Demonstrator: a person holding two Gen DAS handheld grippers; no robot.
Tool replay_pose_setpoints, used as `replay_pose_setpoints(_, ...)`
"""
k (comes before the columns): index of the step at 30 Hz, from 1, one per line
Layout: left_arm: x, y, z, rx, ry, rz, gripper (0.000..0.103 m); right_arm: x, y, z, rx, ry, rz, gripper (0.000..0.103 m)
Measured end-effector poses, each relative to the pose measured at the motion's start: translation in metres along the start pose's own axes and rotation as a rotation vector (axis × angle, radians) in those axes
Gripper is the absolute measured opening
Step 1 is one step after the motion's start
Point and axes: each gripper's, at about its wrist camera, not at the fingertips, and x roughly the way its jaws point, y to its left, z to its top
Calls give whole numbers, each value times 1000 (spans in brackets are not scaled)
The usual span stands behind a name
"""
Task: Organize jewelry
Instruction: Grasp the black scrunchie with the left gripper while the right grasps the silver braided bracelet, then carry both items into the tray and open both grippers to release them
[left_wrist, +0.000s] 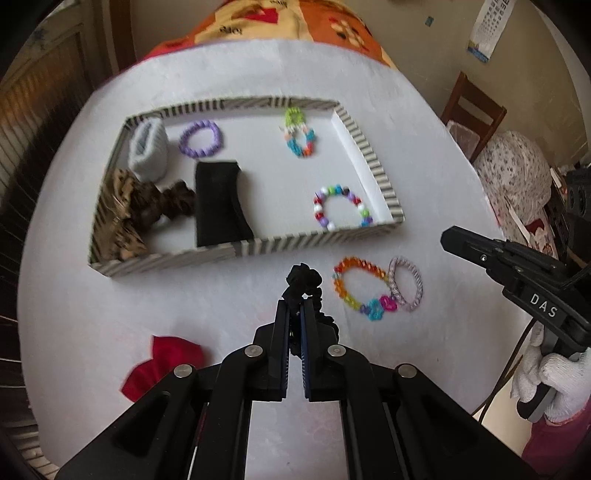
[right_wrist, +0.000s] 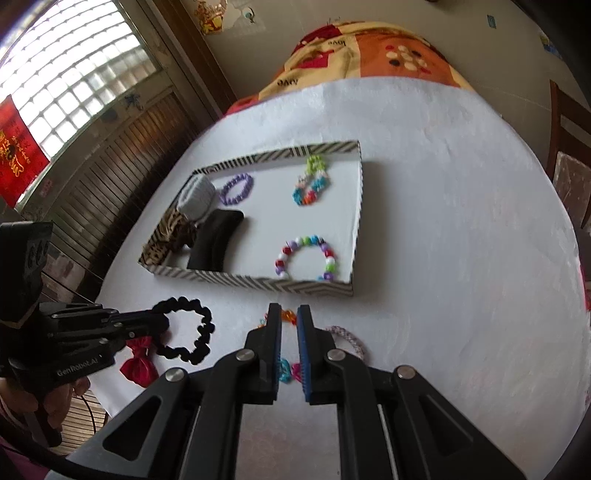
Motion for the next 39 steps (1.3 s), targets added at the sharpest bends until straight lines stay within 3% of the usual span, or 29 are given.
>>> replay_pose_setpoints(3,-8,5,2,-11,-19,8,0,0,-8,3,21,1,-20,11)
replay_pose_setpoints(6,-8,12,2,-29,-18,11,0,20,-18,-6,-7,88,-112,42)
replay_pose_setpoints(8,-6,15,1,-40,-8,13,0,36,-25,-15,-22,138,-148,43)
replay_pose_setpoints(11,-1,16,0,-40,5,18,0,57,-35,-26,-25,195,-186,41)
replay_pose_setpoints(13,0,17,1,-39,10,17,0,66,-36,-30,-46,209,-204,24)
replay_pose_setpoints(15,1,17,3,-37,11,16,0,68,-33,-32,-76,195,-205,22)
replay_pose_setpoints(18,0,17,7,-41,10,11,0,69,-29,-32,-101,205,-241,9)
replay_pose_setpoints(22,-2,18,12,-41,4,9,0,46,-32,-21,-43,149,-177,8)
replay_pose_setpoints(29,-8,15,31,-23,-22,20,0,19,-15,8,-58,77,-141,8)
replay_pose_setpoints(39,4,10,72,1,-34,53,0,42,10,46,-114,64,-123,8)
